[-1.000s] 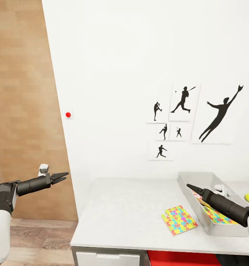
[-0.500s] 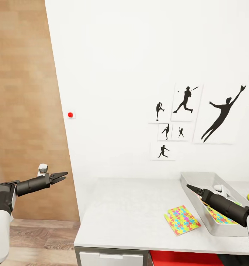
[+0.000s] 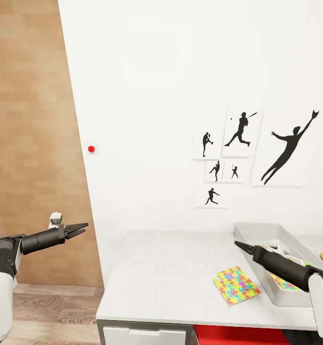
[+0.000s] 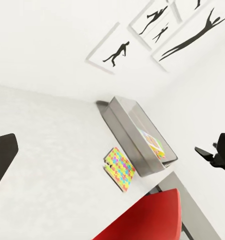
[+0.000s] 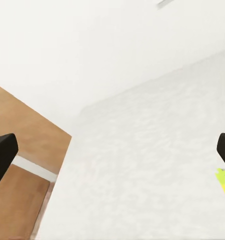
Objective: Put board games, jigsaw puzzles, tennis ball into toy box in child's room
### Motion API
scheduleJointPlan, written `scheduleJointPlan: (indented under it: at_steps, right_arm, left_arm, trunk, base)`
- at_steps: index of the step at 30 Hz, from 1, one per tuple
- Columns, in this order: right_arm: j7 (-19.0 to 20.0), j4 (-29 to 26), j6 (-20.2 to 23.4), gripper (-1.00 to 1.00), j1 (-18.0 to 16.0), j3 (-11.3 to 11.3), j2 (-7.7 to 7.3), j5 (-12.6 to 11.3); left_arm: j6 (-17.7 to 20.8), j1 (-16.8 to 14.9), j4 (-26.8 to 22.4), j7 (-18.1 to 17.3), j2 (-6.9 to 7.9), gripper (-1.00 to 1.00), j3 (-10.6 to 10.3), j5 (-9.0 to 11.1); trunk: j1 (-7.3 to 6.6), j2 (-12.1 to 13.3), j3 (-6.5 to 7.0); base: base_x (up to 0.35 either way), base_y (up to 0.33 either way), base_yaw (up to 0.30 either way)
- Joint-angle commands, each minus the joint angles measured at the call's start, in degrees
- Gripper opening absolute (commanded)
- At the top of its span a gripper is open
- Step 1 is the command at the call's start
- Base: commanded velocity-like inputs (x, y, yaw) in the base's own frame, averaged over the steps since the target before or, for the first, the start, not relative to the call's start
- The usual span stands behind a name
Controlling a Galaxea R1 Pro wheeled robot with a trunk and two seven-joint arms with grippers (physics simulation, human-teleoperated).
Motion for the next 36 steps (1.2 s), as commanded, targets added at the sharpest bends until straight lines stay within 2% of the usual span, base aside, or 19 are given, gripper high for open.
scheduleJointPlan:
  at_steps: [1,3,8,12,15,17,19,22,24,26,28,32,36]
  right_arm:
    - [0.01,0.0,0.26,1.0,-0.04,0.61,0.02,0.35]
    - [-1.19,0.0,0.26,1.0,-0.02,2.54,0.07,0.34]
    - [-5.13,0.0,0.26,1.0,-0.43,5.32,0.17,0.33]
    - [-11.0,0.01,0.26,1.0,-4.07,8.43,0.53,0.19]
    - [-17.59,0.4,0.26,1.0,-8.73,11.72,1.0,0.02]
    - [-20.65,0.69,0.26,1.0,-10.16,12.82,1.23,-0.06]
    - [-26.72,1.23,0.26,1.0,-12.96,14.18,2.31,-0.19]
    - [-32.47,2.36,0.26,1.0,-15.81,14.82,3.83,-0.21]
    - [-37.65,4.76,0.26,1.0,-18.21,15.08,4.88,-0.23]
    - [-39.78,6.26,0.26,1.0,-19.38,15.15,5.22,-0.23]
    - [-43.13,10.19,0.26,1.0,-21.44,15.22,5.72,-0.24]
    - [-47.27,17.68,0.26,1.0,-23.85,15.26,5.92,-0.24]
    - [-50.43,22.6,0.26,1.0,-25.54,15.25,5.96,-0.24]
  left_arm:
    - [0.6,-0.05,-0.02,-0.46,-0.05,1.0,0.24,-0.6]
    - [0.6,-0.05,-0.02,-0.46,-0.1,1.0,0.23,-0.64]
    - [0.66,-0.04,-0.02,-0.46,-0.11,1.0,0.21,-0.68]
    - [0.68,-0.04,-0.02,-0.46,-0.15,1.0,0.21,-0.68]
    - [0.68,-0.08,-0.02,-0.46,-0.22,1.0,0.18,-0.72]
    - [0.68,-0.09,-0.02,-0.46,-0.23,1.0,0.16,-0.74]
    - [0.68,-0.07,-0.02,-0.46,-0.25,1.0,0.14,-0.76]
    - [0.68,-0.09,-0.02,-0.46,-0.26,1.0,0.13,-0.77]
    - [0.68,-0.1,-0.02,-0.46,-0.26,1.0,0.13,-0.77]
    - [0.68,-0.1,-0.02,-0.46,-0.26,1.0,0.16,-0.77]
    - [0.68,-0.1,-0.02,-0.46,-0.21,1.0,0.19,-0.77]
    - [0.68,-0.1,-0.02,-0.46,-0.08,1.0,0.24,-0.78]
    - [0.68,-0.1,-0.02,-0.46,-0.02,1.0,0.23,-0.78]
  trunk:
    - [0.02,-0.05,-0.03]
    - [0.02,-0.05,-0.03]
    - [0.02,-0.05,-0.03]
    - [0.02,-0.05,-0.03]
    - [0.02,-0.05,-0.03]
    - [0.02,-0.05,-0.03]
    - [0.02,-0.05,-0.03]
    - [0.02,-0.05,-0.03]
    - [0.02,-0.05,-0.03]
    - [0.02,-0.05,-0.03]
    - [0.02,-0.05,-0.03]
    - [0.02,-0.05,-0.03]
    - [0.02,-0.05,-0.03]
  base:
    - [0.0,0.0,0.0]
    - [0.0,0.0,0.0]
    - [0.0,0.0,0.0]
    - [0.0,0.0,0.0]
    - [0.0,0.0,0.0]
    - [0.0,0.0,0.0]
    - [0.0,0.0,0.0]
    - [0.0,0.0,0.0]
    - [0.0,0.0,0.0]
    - [0.0,0.0,0.0]
    - [0.0,0.0,0.0]
    - [0.0,0.0,0.0]
    - [0.0,0.0,0.0]
